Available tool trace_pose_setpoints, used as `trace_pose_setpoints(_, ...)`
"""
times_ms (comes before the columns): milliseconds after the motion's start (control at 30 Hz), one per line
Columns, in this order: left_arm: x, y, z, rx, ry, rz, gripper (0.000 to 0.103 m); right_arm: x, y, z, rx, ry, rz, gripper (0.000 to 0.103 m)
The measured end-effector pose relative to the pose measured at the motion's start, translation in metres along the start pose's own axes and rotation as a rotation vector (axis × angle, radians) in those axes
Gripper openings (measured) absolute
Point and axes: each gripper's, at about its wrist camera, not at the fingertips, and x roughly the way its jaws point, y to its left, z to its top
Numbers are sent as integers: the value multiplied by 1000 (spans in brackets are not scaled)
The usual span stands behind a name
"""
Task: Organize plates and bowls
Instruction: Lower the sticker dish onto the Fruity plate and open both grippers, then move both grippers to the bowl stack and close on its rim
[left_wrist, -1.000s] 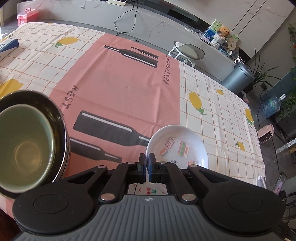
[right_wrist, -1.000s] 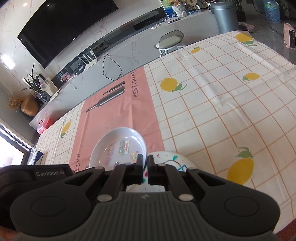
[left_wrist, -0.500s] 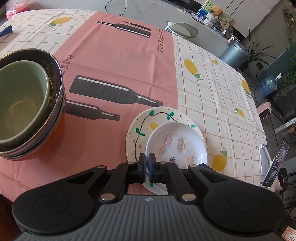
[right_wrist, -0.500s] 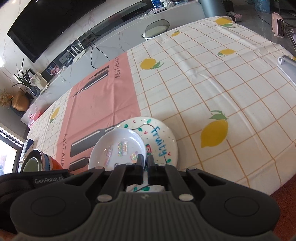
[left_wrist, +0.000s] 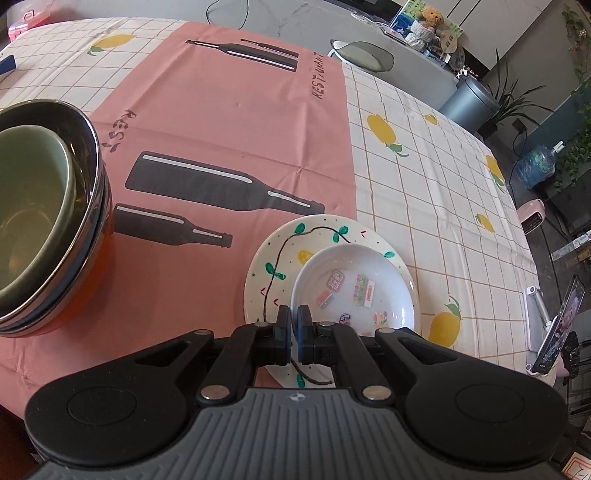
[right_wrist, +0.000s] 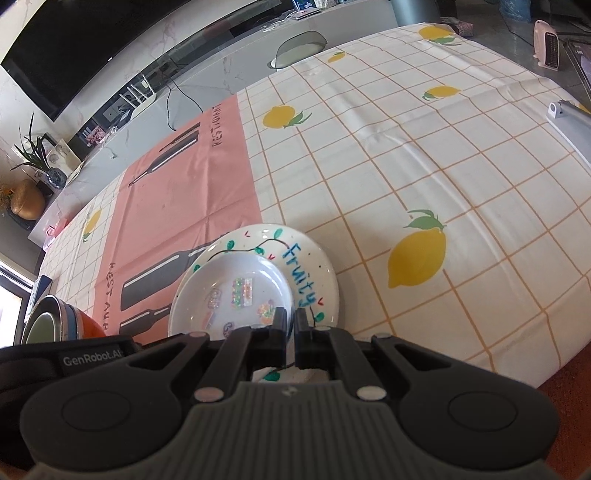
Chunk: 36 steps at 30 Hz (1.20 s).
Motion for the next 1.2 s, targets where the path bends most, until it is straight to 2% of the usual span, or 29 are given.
trace_pose_setpoints(400,8,1,1,-1,0,3,4,9,-1,2,-7,4,-13,1)
trace_pose_setpoints(500,8,1,1,0,-8,1,7,9,1,1,-18,2,-14,5)
trace_pose_setpoints(667,4,-3,1,32,-30,20,26,7,3,1,-28,-8,-19,6)
trace_pose_setpoints(767,-1,-4,1,41,-44,23,34,3,5,1,-36,-24,-22,11)
trace_pose_setpoints(833,-6,-5,2,64,-61,29,34,-2,7,2,-48,-41,-27,22)
trace_pose_setpoints(867,-10,-6,2,80,-70,25,34,-4,8,2,-54,-49,-30,25)
trace_pose_setpoints(1033,-37,-12,8,179,-149,-10,35,-20,19,5,-78,-89,-20,31)
trace_pose_setpoints(1100,-50,-12,10,217,-187,-20,41,-25,24,7,-83,-97,-4,34)
trace_pose_setpoints(1200,-70,-10,14,259,-225,-22,45,-34,35,7,-100,-108,19,37)
